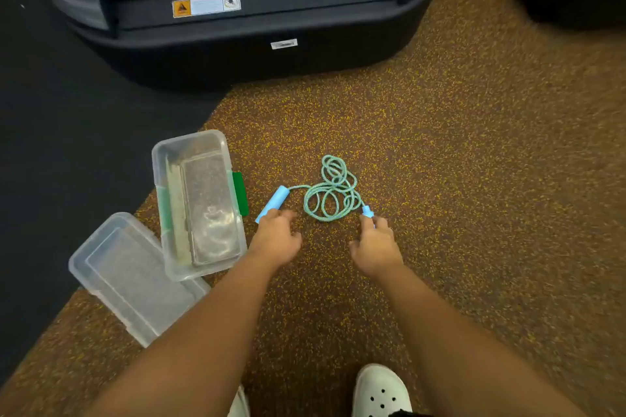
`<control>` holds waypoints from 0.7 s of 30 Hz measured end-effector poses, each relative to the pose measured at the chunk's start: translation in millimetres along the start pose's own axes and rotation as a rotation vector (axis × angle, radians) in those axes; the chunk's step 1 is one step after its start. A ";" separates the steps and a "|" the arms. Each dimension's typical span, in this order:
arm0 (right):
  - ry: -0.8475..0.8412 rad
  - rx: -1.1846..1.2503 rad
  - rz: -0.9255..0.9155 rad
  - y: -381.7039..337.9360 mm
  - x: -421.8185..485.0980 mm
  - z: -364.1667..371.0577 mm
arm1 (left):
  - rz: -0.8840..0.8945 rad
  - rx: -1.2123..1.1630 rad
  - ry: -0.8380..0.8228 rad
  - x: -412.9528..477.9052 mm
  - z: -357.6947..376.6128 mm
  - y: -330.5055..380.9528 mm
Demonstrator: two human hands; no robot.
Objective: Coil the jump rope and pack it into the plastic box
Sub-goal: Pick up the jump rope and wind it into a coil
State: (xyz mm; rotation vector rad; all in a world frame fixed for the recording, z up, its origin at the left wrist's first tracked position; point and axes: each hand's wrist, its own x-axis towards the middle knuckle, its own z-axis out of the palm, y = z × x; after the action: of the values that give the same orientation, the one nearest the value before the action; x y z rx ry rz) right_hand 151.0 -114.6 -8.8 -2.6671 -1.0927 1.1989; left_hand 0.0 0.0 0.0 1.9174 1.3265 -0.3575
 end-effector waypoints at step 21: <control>0.014 -0.101 0.018 30.9 53.0 33.1 | -0.082 0.401 0.176 67.5 35.2 -30.5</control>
State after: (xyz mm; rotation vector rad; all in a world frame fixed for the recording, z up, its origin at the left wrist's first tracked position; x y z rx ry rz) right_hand 171.7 -114.2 -75.3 -2.7606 -1.1600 1.1564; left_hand 7.8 25.3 -77.5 2.2705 1.5409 -0.5394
